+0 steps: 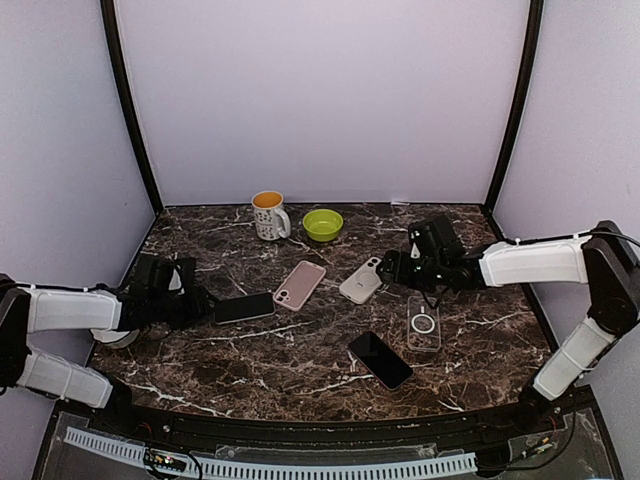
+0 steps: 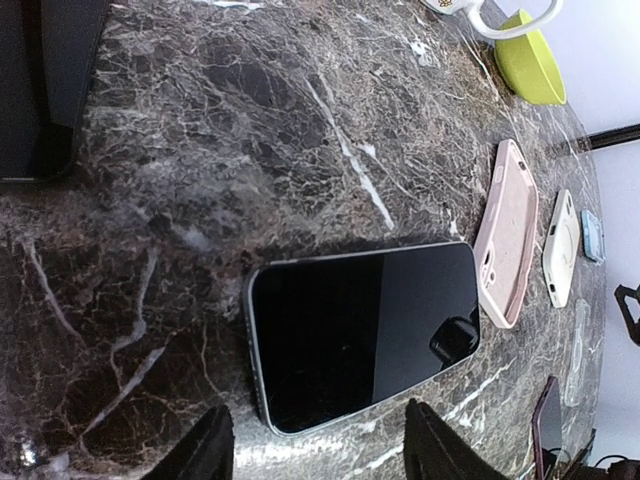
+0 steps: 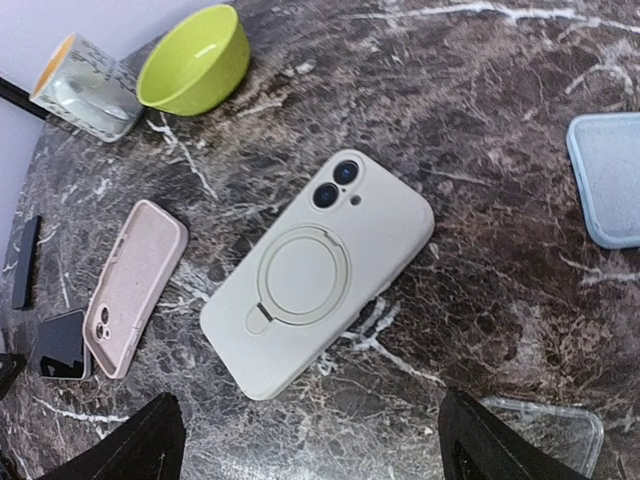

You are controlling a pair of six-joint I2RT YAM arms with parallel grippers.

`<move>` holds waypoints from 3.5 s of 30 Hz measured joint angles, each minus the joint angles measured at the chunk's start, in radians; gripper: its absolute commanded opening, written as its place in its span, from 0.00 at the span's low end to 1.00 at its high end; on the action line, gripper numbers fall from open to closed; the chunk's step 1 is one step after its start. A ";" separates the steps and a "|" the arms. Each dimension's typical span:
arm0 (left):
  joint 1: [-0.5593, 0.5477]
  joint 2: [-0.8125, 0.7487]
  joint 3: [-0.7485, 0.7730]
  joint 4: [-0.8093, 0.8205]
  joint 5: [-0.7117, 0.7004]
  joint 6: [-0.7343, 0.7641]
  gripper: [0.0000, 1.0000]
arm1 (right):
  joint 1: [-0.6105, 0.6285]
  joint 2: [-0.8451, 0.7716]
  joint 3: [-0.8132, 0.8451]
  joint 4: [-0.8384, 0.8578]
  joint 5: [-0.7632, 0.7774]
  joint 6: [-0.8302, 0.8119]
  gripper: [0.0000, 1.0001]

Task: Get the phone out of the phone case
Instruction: Place the phone at the center of the board, then move the phone with the phone case to the center of the board.

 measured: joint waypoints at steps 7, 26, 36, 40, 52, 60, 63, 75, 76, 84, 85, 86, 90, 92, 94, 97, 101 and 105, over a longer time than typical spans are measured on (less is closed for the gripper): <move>0.000 -0.086 0.031 -0.141 -0.074 0.088 0.80 | 0.000 0.159 0.229 -0.260 0.032 0.080 0.99; 0.000 -0.296 0.307 -0.655 -0.257 0.303 0.85 | 0.096 0.634 0.955 -0.866 0.191 0.360 0.99; 0.000 -0.359 0.304 -0.681 -0.300 0.357 0.84 | 0.109 0.767 1.095 -0.994 0.208 0.380 0.99; 0.000 -0.359 0.304 -0.682 -0.309 0.365 0.84 | 0.109 0.824 1.153 -1.007 0.222 0.359 0.99; 0.000 -0.351 0.304 -0.682 -0.316 0.376 0.83 | 0.106 0.842 1.170 -0.988 0.230 0.333 0.65; 0.000 -0.342 0.298 -0.679 -0.309 0.391 0.82 | 0.112 0.732 0.986 -0.872 0.194 0.198 0.55; 0.000 -0.342 0.294 -0.679 -0.296 0.398 0.82 | 0.121 0.669 0.902 -0.840 0.145 0.144 0.55; 0.000 -0.377 0.259 -0.633 -0.181 0.444 0.82 | 0.150 0.457 0.677 -0.658 0.005 -0.035 0.56; 0.000 -0.384 0.257 -0.629 -0.169 0.447 0.82 | 0.152 0.450 0.661 -0.644 -0.009 -0.046 0.56; 0.000 -0.396 0.253 -0.598 -0.117 0.461 0.82 | 0.204 0.486 0.651 -0.633 -0.041 -0.136 0.62; 0.000 -0.396 0.253 -0.597 -0.115 0.462 0.81 | 0.213 0.500 0.661 -0.639 -0.036 -0.142 0.63; 0.000 -0.396 0.253 -0.596 -0.113 0.463 0.81 | 0.225 0.519 0.675 -0.645 -0.029 -0.148 0.66; 0.000 -0.396 0.253 -0.596 -0.112 0.468 0.81 | 0.256 0.571 0.725 -0.672 0.015 -0.161 0.88; 0.000 -0.396 0.253 -0.596 -0.112 0.469 0.81 | 0.258 0.581 0.740 -0.681 0.024 -0.155 0.96; 0.000 -0.396 0.253 -0.596 -0.112 0.469 0.81 | 0.258 0.589 0.745 -0.692 0.034 -0.144 0.98; 0.000 -0.396 0.253 -0.596 -0.112 0.469 0.81 | 0.260 0.594 0.748 -0.705 0.044 -0.115 0.99; 0.000 -0.396 0.253 -0.596 -0.113 0.469 0.81 | 0.271 0.597 0.750 -0.718 0.063 -0.070 0.98; 0.000 -0.393 0.253 -0.596 -0.113 0.469 0.81 | 0.288 0.610 0.763 -0.725 0.095 -0.024 0.95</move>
